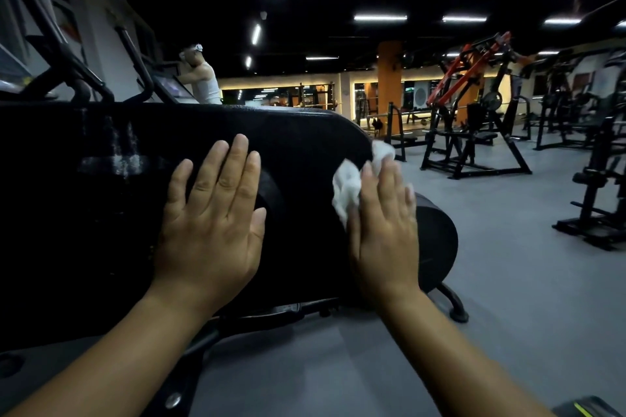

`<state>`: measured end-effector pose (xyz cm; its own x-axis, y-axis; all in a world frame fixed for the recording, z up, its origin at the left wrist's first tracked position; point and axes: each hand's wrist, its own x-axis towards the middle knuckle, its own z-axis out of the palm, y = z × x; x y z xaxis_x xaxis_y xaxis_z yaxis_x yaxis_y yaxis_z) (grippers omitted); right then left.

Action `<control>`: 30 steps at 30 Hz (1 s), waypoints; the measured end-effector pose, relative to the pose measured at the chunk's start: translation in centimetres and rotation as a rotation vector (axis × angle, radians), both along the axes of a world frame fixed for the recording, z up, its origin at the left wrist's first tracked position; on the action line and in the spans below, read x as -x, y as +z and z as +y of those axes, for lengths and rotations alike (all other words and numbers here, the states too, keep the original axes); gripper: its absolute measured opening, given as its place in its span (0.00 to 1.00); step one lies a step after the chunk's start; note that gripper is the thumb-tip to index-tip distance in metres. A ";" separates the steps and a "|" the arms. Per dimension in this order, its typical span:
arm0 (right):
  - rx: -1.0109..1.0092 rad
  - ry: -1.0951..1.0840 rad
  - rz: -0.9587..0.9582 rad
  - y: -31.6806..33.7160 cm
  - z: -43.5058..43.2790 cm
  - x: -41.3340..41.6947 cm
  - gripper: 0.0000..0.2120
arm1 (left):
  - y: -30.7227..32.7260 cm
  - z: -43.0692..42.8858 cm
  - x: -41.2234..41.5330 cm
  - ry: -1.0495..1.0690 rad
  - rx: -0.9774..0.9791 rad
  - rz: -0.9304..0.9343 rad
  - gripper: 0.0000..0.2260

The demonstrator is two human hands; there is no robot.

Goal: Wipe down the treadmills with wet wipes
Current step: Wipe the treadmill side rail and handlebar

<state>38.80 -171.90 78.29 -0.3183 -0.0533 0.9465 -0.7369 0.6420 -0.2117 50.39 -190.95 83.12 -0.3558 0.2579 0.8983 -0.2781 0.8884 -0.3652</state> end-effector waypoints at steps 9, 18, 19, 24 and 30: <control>-0.247 0.225 0.204 -3.3 -0.6 -1.6 0.24 | -0.2 0.0 -0.1 -0.024 -0.014 0.001 0.27; -0.093 0.315 0.100 -5.6 -6.8 -5.4 0.28 | -4.1 -0.5 -1.9 -0.039 0.039 -0.113 0.27; -0.181 0.297 0.126 -7.8 -6.6 -5.5 0.28 | -4.9 -0.9 -2.4 -0.028 0.059 -0.131 0.27; -0.073 0.177 0.044 -8.0 -2.3 -2.9 0.28 | -6.8 -1.9 -3.4 -0.007 0.082 -0.171 0.28; -0.075 0.244 0.066 -5.6 -6.3 -4.7 0.29 | -7.4 -0.6 -2.4 -0.020 0.013 -0.134 0.28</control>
